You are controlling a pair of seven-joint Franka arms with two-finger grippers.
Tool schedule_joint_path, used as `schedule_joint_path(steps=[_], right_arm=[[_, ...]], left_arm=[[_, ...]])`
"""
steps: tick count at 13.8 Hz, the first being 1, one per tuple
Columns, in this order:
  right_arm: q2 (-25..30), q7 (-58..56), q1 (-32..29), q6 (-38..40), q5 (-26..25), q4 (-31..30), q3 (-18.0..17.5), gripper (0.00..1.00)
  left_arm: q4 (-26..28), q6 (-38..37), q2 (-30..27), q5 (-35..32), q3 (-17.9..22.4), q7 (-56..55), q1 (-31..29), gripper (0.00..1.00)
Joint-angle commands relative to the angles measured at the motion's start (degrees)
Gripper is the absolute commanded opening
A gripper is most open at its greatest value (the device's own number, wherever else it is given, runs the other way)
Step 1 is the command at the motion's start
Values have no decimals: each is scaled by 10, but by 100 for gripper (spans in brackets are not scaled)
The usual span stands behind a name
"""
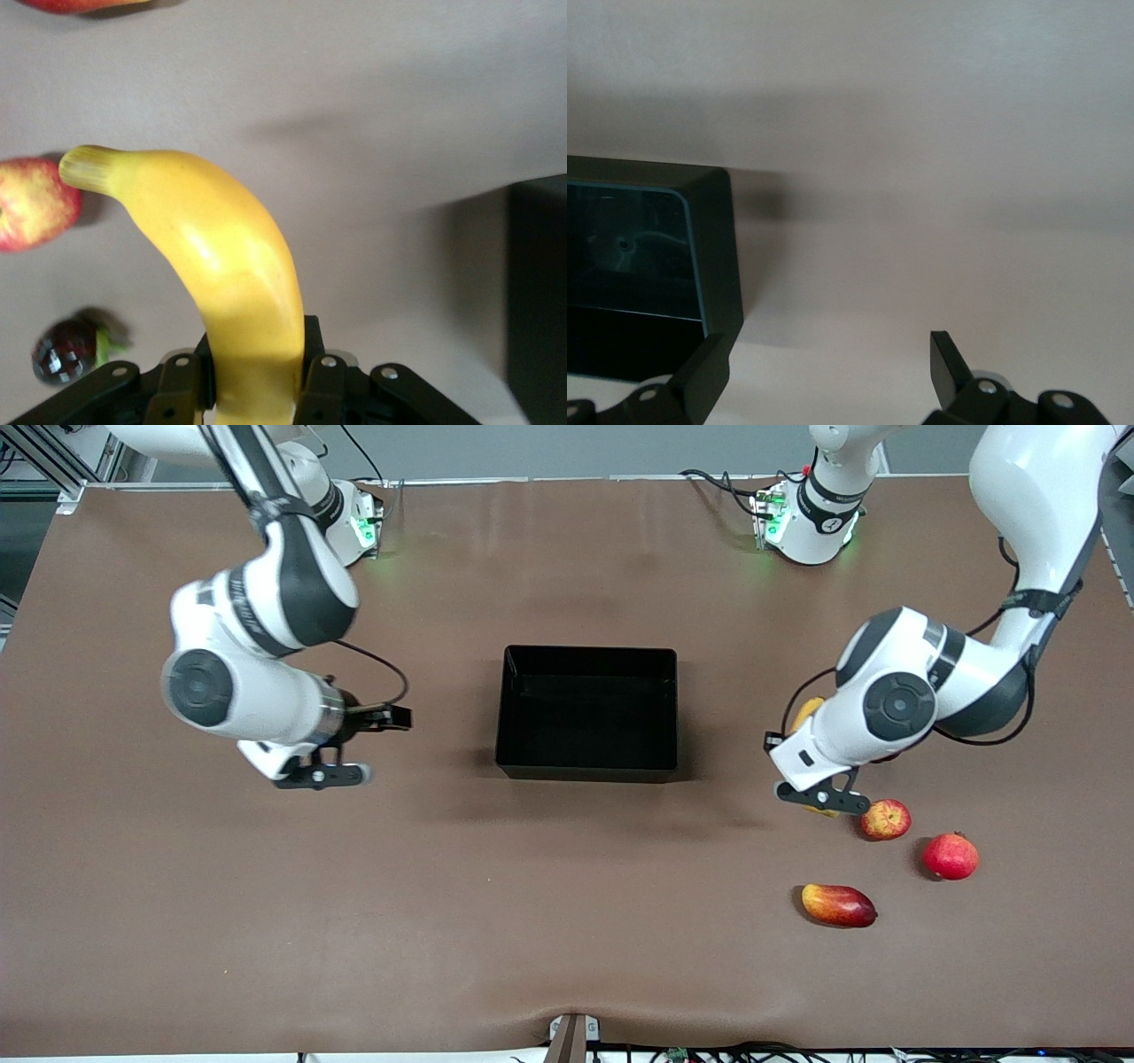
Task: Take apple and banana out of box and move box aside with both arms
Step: 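Lower the banana near the apples while the right gripper grips the box rim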
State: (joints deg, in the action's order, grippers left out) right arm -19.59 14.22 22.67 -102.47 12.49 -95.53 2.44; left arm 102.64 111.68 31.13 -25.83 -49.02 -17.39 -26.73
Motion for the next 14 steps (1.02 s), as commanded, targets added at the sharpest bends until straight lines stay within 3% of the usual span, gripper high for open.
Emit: schedule_joint_path(steps=[1, 4, 9, 12, 13, 14], right_arm=[[-14, 12, 23, -49, 8, -31, 4, 100], [-29, 26, 69, -148, 29, -90, 5, 100], [-87, 90, 162, -230, 47, -89, 5, 100], [-100, 108, 174, -239, 47, -91, 5, 100], [-104, 114, 178, -239, 47, -90, 5, 90], [-104, 114, 181, -238, 43, -89, 5, 50]], left_arm=[[24, 38, 34, -74, -8, 11, -11, 0], [60, 84, 35, -101, -9, 48, -38, 0], [122, 179, 46, -143, -6, 79, -93, 0], [132, 216, 74, -151, -1, 78, -119, 0], [132, 228, 78, -153, 9, 78, -119, 0], [131, 237, 81, -153, 11, 78, -119, 0]])
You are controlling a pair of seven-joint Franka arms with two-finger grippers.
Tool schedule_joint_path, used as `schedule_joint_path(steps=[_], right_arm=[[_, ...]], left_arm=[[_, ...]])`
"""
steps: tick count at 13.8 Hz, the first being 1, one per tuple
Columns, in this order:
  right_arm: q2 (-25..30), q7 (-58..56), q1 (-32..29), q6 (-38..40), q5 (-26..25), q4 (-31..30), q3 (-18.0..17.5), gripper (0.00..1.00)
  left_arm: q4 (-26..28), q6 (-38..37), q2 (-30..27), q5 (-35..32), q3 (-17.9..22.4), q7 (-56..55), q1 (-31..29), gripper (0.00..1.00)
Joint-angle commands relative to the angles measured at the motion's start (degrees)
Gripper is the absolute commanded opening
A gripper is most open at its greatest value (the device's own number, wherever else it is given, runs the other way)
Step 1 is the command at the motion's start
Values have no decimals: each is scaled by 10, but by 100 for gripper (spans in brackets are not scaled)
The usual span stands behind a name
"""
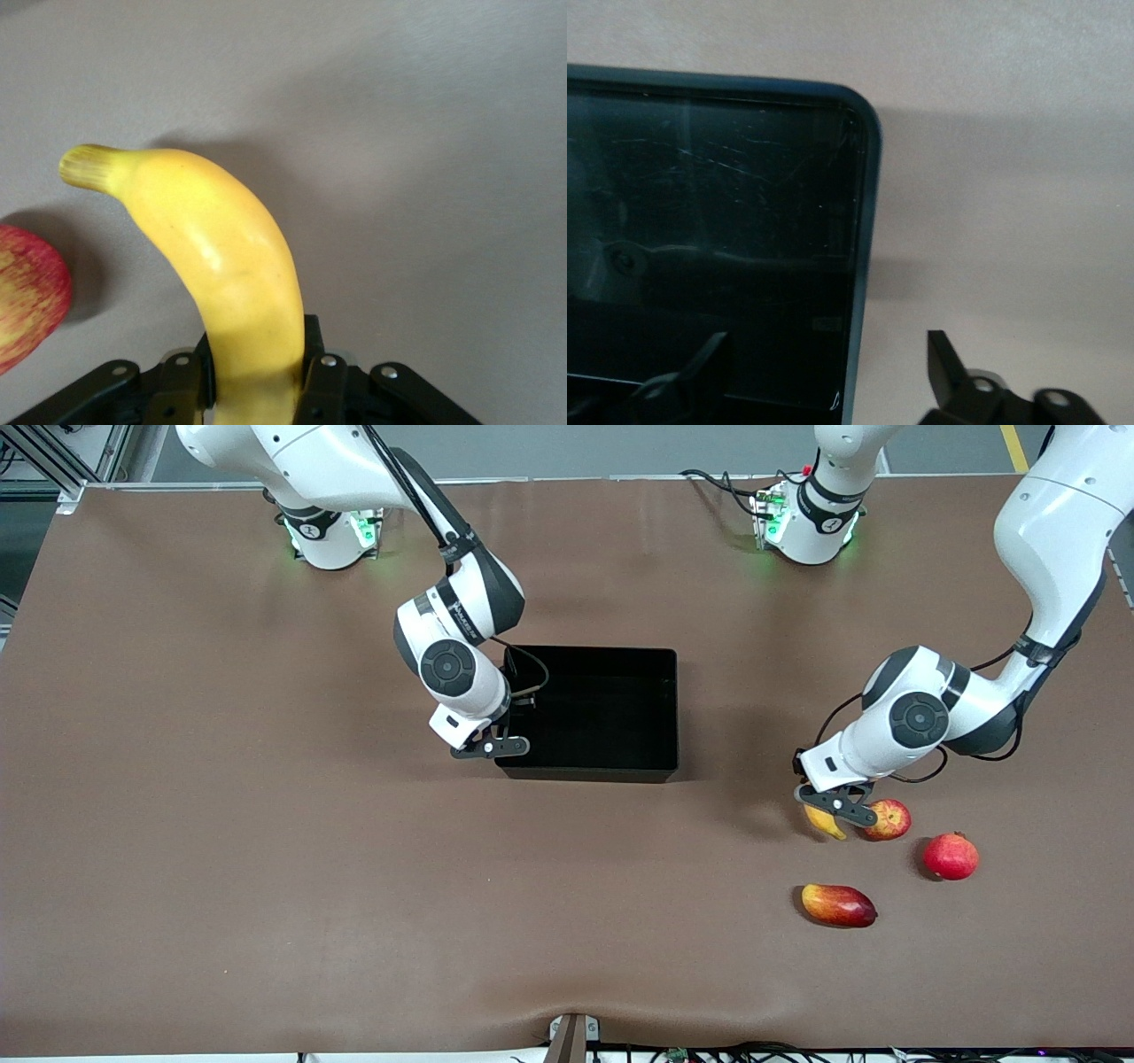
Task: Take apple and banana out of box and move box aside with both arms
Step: 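Lower the banana near the apples while the right gripper grips the box rim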
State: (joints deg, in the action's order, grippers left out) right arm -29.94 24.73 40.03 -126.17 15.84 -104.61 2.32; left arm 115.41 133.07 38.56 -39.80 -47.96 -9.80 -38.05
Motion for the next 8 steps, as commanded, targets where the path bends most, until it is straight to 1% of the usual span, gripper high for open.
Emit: schedule_joint_path(steps=[1, 2, 4, 6, 7, 8], right_arm=[[0, 10, 9, 0, 9, 3, 7, 13], [0, 16, 13, 1, 9, 3, 7, 0], [0, 29, 14, 2, 9, 5, 7, 0], [1, 30, 15, 6, 9, 6, 7, 0], [1, 30, 15, 8, 9, 8, 7, 0], [1, 31, 13, 8, 11, 10, 7, 0]], left_arm=[[2, 25, 12, -13, 1, 1, -4, 0], [-2, 26, 18, -16, 1, 1, -3, 0], [-5, 45, 22, -26, 16, 0, 5, 0], [-10, 54, 33, -29, 19, -7, 10, 0], [-11, 54, 35, -30, 19, -7, 10, 15], [-11, 55, 34, -40, 21, -9, 14, 47]])
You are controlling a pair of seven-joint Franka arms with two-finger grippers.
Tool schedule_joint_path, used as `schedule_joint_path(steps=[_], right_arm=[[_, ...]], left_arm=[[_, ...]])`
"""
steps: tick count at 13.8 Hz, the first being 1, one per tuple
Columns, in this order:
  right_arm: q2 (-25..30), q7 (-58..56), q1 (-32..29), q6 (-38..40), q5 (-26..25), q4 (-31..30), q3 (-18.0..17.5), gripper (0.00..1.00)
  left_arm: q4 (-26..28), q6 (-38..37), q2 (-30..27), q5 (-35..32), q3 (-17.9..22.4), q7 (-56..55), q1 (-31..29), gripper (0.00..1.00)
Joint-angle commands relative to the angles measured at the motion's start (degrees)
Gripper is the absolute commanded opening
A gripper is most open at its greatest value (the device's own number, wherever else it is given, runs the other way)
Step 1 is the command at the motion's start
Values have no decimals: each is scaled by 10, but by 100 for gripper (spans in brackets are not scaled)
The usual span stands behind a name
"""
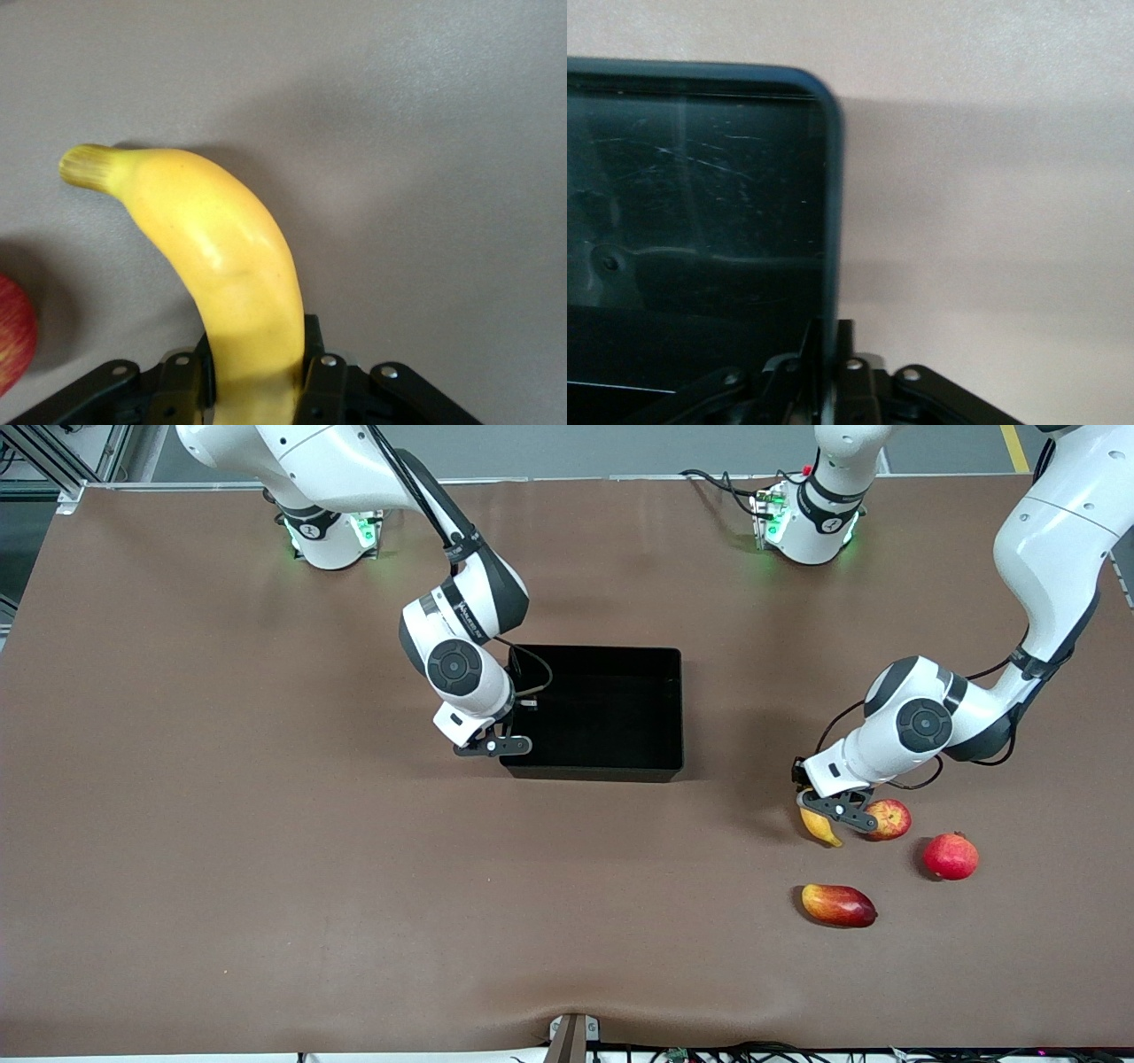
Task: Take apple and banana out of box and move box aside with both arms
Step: 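Lower the banana near the apples while the right gripper grips the box rim, then drag the black box away with the right gripper while the left gripper releases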
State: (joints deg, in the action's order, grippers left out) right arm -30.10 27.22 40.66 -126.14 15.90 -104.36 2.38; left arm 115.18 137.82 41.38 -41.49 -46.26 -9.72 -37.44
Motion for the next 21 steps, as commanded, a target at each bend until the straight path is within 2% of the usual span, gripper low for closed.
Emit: schedule_joint_path(steps=[1, 3, 6, 11, 13, 15, 16, 19, 21], right_arm=[[6, 7, 4, 12, 11, 8, 6, 0], [19, 7, -6, 40, 11, 17, 8, 0], [36, 9, -41, 127, 11, 56, 10, 0], [82, 1, -145, 186, 4, 61, 10, 0], [93, 0, -184, 198, 2, 61, 10, 0], [96, -2, -222, 204, -24, 59, 19, 0], [96, -32, -250, 208, -41, 59, 19, 0], [95, -133, -339, 211, -45, 47, 19, 0], [92, -216, -384, 210, -45, 45, 19, 0]], left_arm=[[-14, 8, 6, -32, 5, -33, 14, 99], [-15, 3, -4, -33, 3, -71, 18, 100], [-15, -12, -59, -23, -12, -96, 17, 100], [-64, -176, -116, -8, -111, -190, 7, 100], [-120, -278, -149, 28, -142, -226, 7, 100], [-191, -372, -155, 68, -161, -225, 6, 100], [-228, -416, -155, 87, -168, -225, 6, 100], [-327, -534, -155, 134, -183, -221, 6, 100], [-369, -578, -155, 146, -184, -214, 5, 100]])
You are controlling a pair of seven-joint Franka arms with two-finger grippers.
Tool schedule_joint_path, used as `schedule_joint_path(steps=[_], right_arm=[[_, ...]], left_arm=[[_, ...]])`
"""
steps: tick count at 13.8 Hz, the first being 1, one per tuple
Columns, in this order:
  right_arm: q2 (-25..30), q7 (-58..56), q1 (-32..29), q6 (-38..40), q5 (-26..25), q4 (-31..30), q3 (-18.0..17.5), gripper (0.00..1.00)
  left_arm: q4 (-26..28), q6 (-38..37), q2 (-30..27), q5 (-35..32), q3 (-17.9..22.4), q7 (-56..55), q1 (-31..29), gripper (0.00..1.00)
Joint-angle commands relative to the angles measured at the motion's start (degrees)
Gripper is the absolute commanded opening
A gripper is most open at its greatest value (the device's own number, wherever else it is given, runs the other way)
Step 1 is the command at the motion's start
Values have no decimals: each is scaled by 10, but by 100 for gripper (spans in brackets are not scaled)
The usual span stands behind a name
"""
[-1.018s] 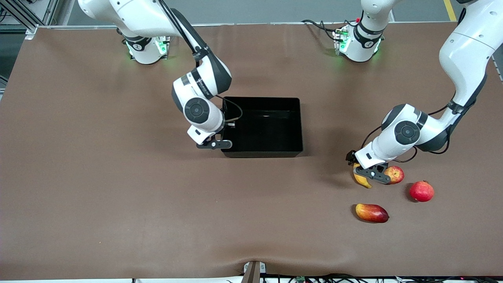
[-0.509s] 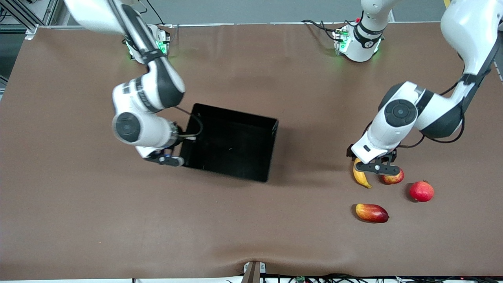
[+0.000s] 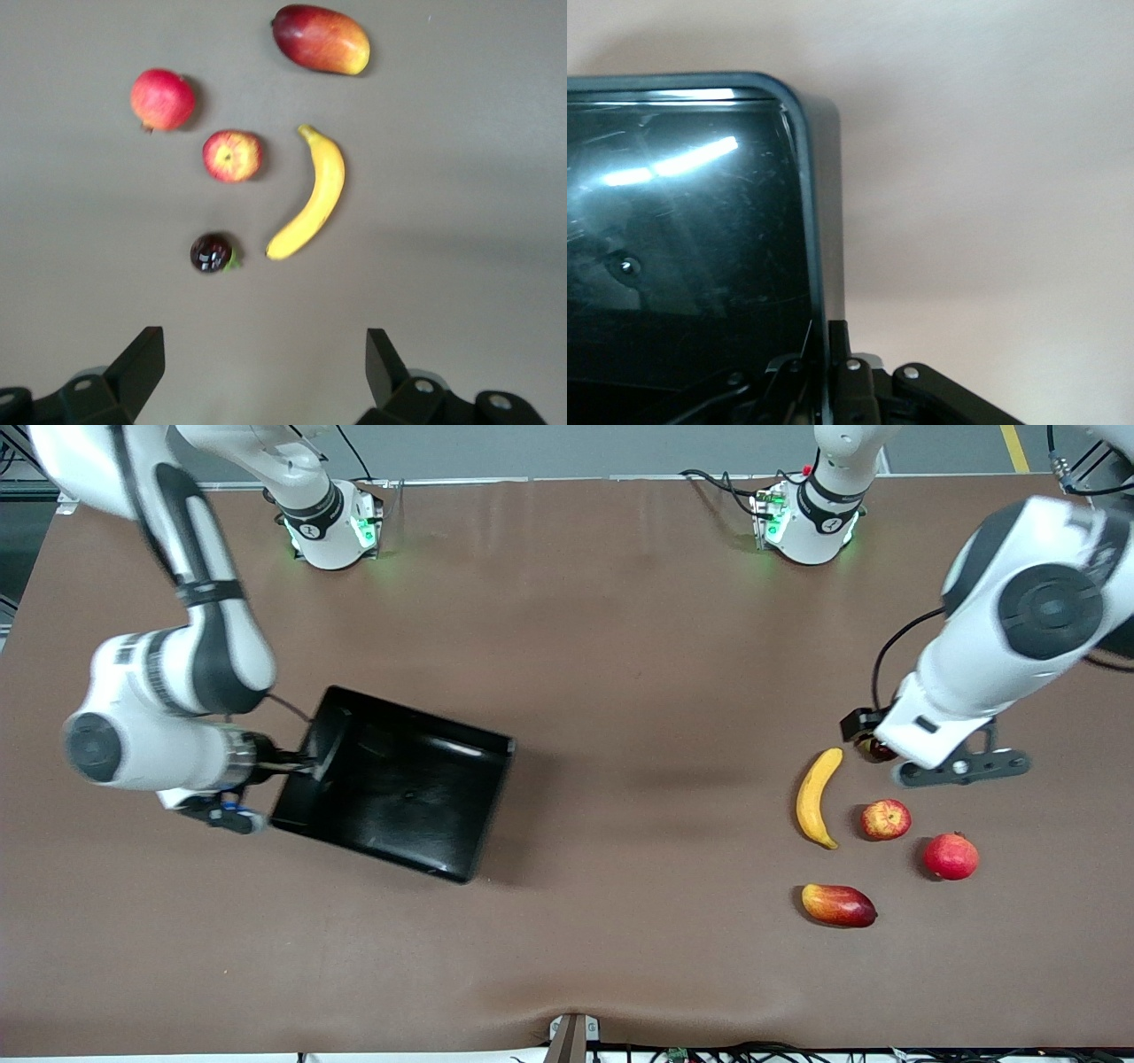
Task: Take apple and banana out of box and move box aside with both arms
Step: 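Drag the black box away with the right gripper while the left gripper releases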
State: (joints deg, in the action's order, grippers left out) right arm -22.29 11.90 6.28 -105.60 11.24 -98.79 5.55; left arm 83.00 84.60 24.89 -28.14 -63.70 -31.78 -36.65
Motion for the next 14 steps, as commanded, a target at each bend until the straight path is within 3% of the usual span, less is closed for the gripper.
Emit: schedule_joint_path(steps=[1, 4, 5, 6, 8, 10, 14], right_arm=[[12, -94, -60, 5, 0, -10, -12, 0], [7, -197, -123, -4, -14, -10, -12, 0], [2, -221, -138, -7, -17, -10, -11, 0], [1, -233, -151, -8, -32, -10, -11, 0], [-19, -258, -179, -25, -73, -12, -12, 0], [-42, -323, -215, -58, -76, -18, -12, 0], [-60, -359, -239, -121, -84, -59, -11, 0]], left_arm=[[-57, -52, 3, 14, -9, 6, -4, 100], [-60, -52, -42, 17, 1, 14, -6, 100], [-60, -51, -61, 18, 23, 25, 10, 100], [-60, -51, -80, 25, 71, 39, 48, 100], [-58, -34, -133, 125, 207, 74, 117, 100], [-48, -8, -171, 201, 340, 125, 188, 100], [2, 6, -225, 229, 493, 170, 308, 100]])
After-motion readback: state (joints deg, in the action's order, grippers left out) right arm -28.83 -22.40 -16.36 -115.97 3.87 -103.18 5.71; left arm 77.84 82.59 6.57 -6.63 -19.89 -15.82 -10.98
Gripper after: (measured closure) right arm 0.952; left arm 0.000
